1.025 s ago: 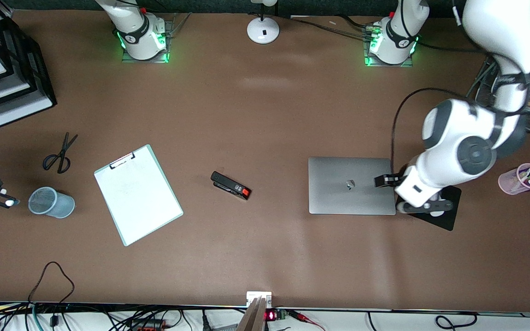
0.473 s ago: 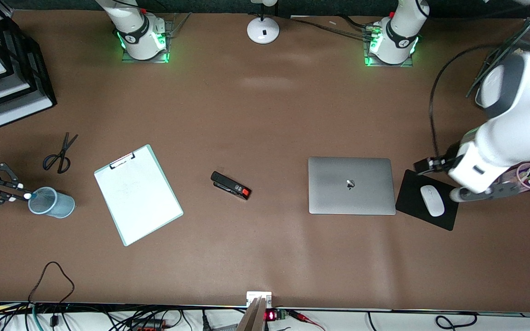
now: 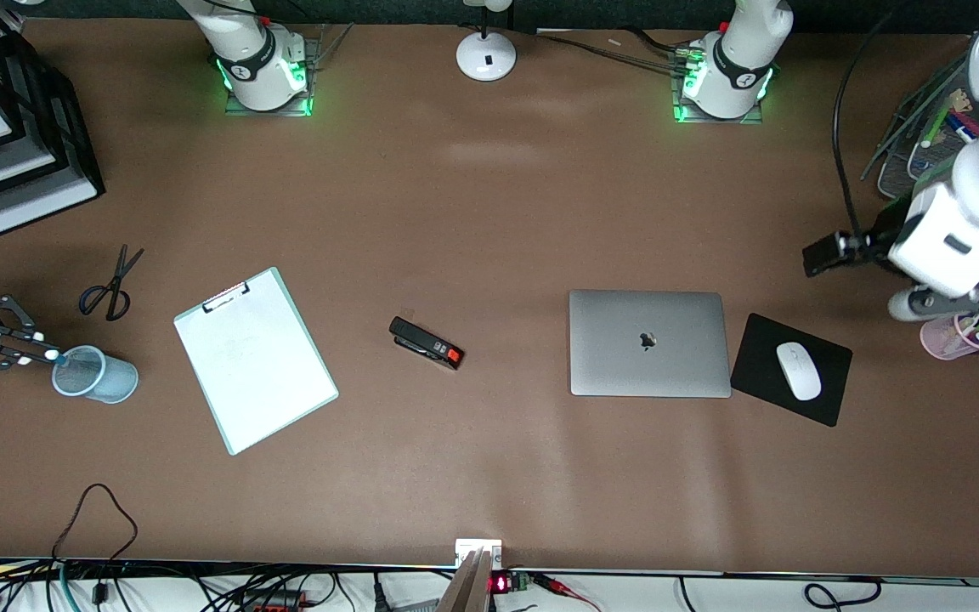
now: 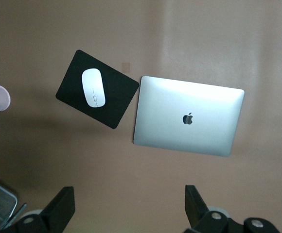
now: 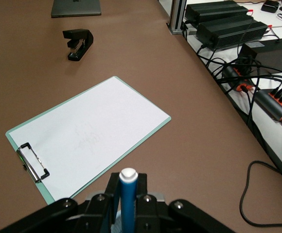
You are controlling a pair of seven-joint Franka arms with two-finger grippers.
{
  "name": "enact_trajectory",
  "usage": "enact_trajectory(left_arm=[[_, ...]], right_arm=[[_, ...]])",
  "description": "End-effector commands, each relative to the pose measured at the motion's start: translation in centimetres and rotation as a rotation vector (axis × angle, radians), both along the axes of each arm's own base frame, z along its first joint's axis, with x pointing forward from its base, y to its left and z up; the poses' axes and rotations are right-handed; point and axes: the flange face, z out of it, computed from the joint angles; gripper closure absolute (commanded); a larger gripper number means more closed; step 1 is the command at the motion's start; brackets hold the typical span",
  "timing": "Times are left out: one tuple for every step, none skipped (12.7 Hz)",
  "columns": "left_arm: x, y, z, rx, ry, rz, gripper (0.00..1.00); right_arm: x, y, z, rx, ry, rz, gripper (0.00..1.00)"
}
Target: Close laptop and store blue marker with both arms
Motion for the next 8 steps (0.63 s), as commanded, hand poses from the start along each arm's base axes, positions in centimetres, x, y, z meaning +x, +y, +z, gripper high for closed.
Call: enact_trajectory(left_arm=[[-2.1, -0.8, 2.5, 0.028, -0.007, -0.031, 0.0], [-3.0, -0.8, 3.7, 0.032, -0.024, -0.032, 0.0], [-4.0, -1.3, 4.6, 0.038, -0.039, -0.042, 0.0], [-4.8, -1.5, 5.1, 0.044, -0.049, -0.048, 0.0], [-5.5, -1.6, 5.2, 0.05, -0.052, -0.051, 0.0], [-6.2, -1.5, 5.2, 0.053, -0.063, -0.05, 0.0], [-6.8, -1.9, 5.2, 0.057, -0.074, -0.055, 0.0], [-7.4, -1.6, 5.3, 0.061, -0.082, -0.053, 0.0]], right_arm=[[0.0, 0.2, -1.0, 0.036, -0.027, 0.019, 1.0], [0.1, 0.4, -1.0, 0.038, -0.028, 0.024, 1.0], [0.1, 0.6, -1.2, 0.041, -0.035, 0.039, 1.0], [0.1, 0.7, -1.2, 0.04, -0.057, 0.067, 1.0], [0.1, 0.7, -1.3, 0.035, -0.08, 0.09, 1.0], [0.1, 0.7, -1.4, 0.027, -0.112, 0.12, 1.0], [0.1, 0.7, -1.8, 0.022, -0.139, 0.149, 1.0], [0.0, 0.7, -2.3, 0.022, -0.149, 0.163, 1.0]])
